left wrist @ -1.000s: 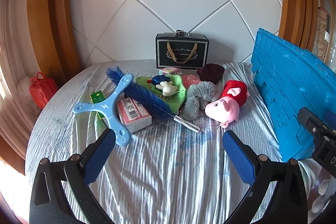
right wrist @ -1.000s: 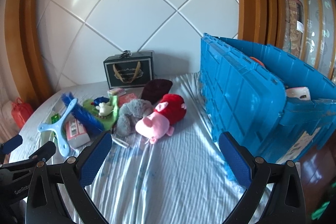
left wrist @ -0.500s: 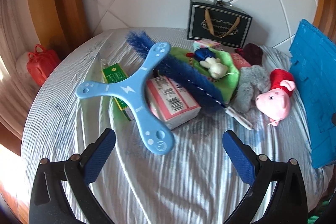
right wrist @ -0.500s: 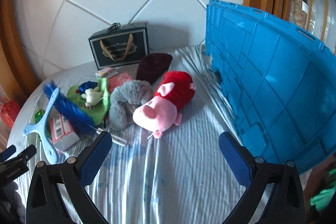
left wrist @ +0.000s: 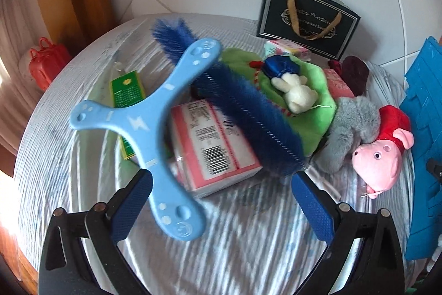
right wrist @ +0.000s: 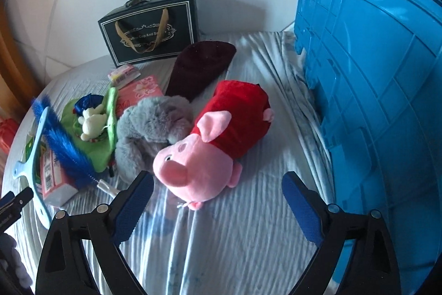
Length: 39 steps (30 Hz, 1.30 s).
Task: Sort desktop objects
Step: 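Grasp the blue feather duster with the left tool while the right tool grasps the pink pig plush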
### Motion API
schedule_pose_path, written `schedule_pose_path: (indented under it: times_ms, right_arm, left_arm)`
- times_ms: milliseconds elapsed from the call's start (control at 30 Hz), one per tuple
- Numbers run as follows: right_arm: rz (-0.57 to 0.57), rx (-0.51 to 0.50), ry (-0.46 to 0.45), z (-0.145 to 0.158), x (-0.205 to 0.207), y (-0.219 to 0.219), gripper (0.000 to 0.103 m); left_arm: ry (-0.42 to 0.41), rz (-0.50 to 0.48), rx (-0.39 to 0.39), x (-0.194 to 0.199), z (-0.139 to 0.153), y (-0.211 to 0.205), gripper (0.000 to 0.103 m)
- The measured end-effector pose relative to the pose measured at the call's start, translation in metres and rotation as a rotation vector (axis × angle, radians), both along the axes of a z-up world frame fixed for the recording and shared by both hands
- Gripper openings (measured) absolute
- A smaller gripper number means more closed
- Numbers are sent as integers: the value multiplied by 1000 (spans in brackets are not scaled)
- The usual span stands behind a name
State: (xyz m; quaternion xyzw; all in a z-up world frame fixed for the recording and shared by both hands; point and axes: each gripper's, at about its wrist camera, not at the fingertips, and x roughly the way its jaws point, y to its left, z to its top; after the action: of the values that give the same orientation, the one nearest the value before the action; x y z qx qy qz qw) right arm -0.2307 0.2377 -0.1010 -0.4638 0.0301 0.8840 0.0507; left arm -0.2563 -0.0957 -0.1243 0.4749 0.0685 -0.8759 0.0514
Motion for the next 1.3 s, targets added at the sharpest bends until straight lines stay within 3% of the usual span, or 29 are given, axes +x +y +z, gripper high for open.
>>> schedule_pose_path:
  times_ms: [133, 267, 333, 400, 467, 667, 700, 733, 833, 933, 1033, 1133, 1200, 1233, 1300]
  right_arm:
    - [-16, 0, -26, -10, -22, 12, 95]
    - [-24, -29, -52, -21, -40, 19, 95]
    - [-23, -48, -71, -30, -49, 20, 95]
    - [-34, -69, -96, -40, -59, 21, 95]
    - [-48, -90, -118, -50, -67, 21, 95]
    - [-87, -131, -200, -79, -92, 19, 97]
    - [-90, -145, -208, -83, -96, 20, 99]
    - [-94, -155, -216, -88, -99, 21, 99]
    - [-96, -144, -230, -99, -109, 23, 99]
    - [-74, -133, -246, -103, -118, 19, 95]
    - [-49, -98, -243, -100, -118, 16, 92]
    - [-56, -106, -246, -105, -121, 18, 100]
    - [-63, -112, -269, -112, -127, 16, 102]
    - [-58, -110, -278, -115, -127, 16, 100]
    - [-33, -84, -264, -109, -124, 12, 87]
  left_arm:
    - [-9, -89, -24, -34, -8, 42, 102]
    - [-65, -70, 2, -62, -30, 55, 102]
    - [-89, -36, -7, -77, -44, 56, 83]
    - [-135, -5, 18, -90, -59, 55, 73]
    - [-155, 25, 34, -100, -72, 54, 73]
    - [-168, 9, -25, -122, -93, 55, 71]
    - [-161, 0, -43, -123, -93, 53, 63]
    - [-164, -13, -53, -124, -94, 51, 48]
    - [-169, -39, -16, -123, -90, 38, 32]
    - [-157, -51, -24, -115, -80, 20, 25]
    - [-140, -53, -74, -111, -72, 3, 24]
    - [-136, -26, -8, -119, -76, -12, 25]
    - [-135, -23, -14, -118, -76, -10, 23]
    - [-120, -27, -26, -115, -72, -6, 23]
    - [-90, -42, -61, -105, -60, -4, 22]
